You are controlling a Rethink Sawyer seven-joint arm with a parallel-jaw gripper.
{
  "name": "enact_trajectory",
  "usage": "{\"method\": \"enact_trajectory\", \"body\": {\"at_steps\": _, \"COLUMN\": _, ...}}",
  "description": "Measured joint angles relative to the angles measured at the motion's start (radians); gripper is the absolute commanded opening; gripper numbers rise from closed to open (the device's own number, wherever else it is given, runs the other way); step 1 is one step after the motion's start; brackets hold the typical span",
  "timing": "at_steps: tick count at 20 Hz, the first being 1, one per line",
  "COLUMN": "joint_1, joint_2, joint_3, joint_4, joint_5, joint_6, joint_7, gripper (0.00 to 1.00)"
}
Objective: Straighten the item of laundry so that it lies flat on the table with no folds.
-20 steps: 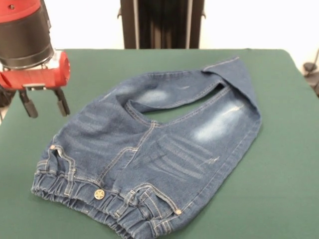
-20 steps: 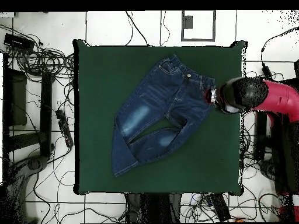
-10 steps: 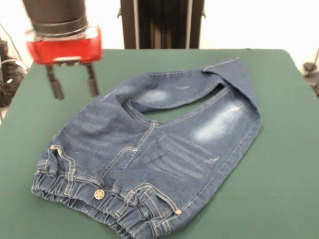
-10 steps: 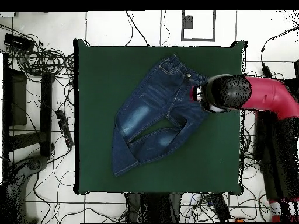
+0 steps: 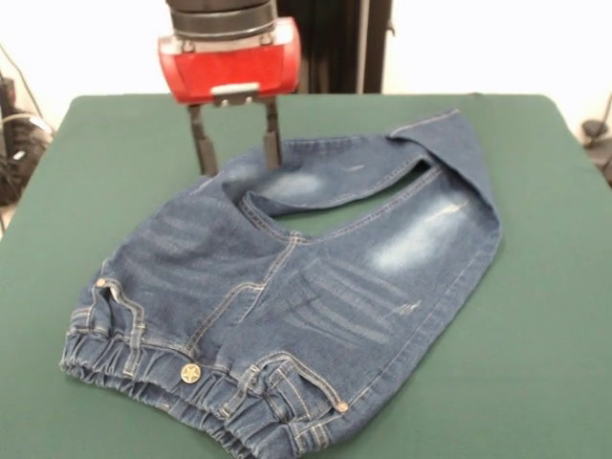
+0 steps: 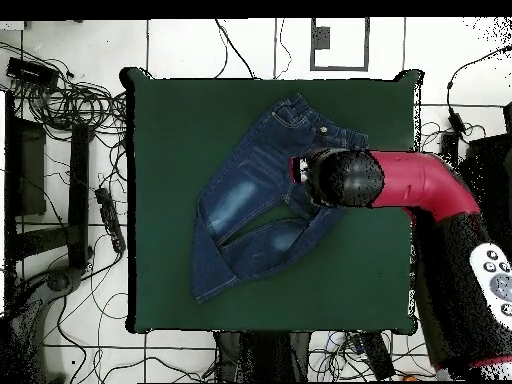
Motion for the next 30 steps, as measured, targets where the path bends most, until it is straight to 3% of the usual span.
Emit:
{"method": "enact_trajectory", "body": {"at_steps": 10, "joint_1": -0.012, "joint_2": -0.077, "joint_3": -0.12, "joint_4": 0.215, "joint_5": 0.082, "joint_6": -0.146, "joint_7": 0.034, "gripper": 1.0}}
{"method": "enact_trajectory", "body": {"at_steps": 18, "joint_1": 0.019, "joint_2": -0.079, "joint_3": -0.219, "joint_4": 0.311, "joint_5": 0.117, "joint_6": -0.313, "joint_7": 0.077, "gripper": 1.0}}
{"method": "enact_trajectory", "body": {"at_steps": 24, "joint_1": 0.097, "joint_2": -0.067, "joint_3": -0.294, "joint_4": 0.362, "joint_5": 0.137, "joint_6": -0.439, "joint_7": 0.132, "gripper": 1.0}}
{"method": "enact_trajectory", "body": {"at_steps": 30, "joint_1": 0.24, "joint_2": -0.028, "joint_3": -0.371, "joint_4": 0.396, "joint_5": 0.214, "joint_6": -0.56, "joint_7": 0.214, "gripper": 1.0}}
